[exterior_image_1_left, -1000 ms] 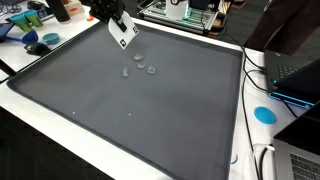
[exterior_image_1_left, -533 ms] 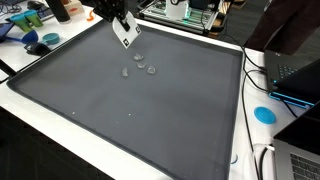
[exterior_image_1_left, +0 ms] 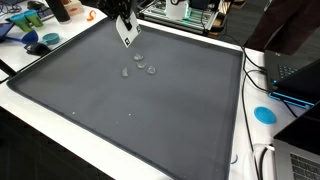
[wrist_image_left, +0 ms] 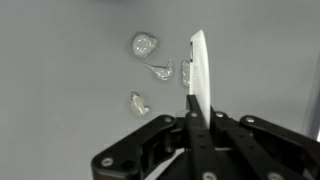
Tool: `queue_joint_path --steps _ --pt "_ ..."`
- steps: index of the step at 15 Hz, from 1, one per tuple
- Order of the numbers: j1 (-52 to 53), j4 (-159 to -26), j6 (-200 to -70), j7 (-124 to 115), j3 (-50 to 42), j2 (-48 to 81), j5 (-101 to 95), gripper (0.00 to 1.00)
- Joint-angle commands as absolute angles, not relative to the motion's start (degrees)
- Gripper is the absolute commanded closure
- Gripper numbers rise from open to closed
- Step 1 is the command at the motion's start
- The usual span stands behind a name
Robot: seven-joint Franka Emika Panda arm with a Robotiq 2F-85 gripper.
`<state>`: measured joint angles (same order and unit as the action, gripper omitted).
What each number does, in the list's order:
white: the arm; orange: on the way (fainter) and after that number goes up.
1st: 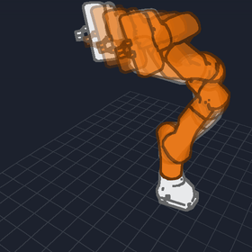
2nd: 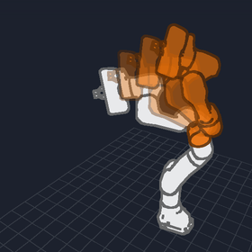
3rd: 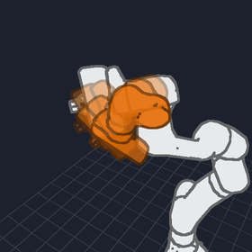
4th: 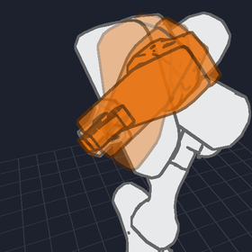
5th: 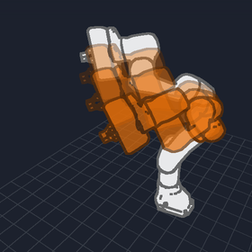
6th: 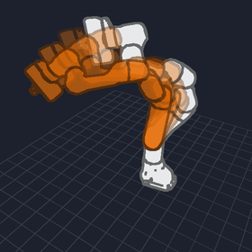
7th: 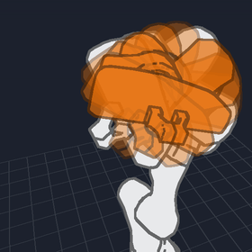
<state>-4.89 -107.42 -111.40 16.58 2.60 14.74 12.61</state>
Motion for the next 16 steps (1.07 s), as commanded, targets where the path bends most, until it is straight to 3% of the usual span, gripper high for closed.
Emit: queue_joint_path --steps 1,16 --pt "-2.85 -110.83 -112.28 13.12 1.87 11.08 8.95 0.99" --pt "2.11 -113.97 -112.1 5.78 3.03 2.48 -0.97 0.99"
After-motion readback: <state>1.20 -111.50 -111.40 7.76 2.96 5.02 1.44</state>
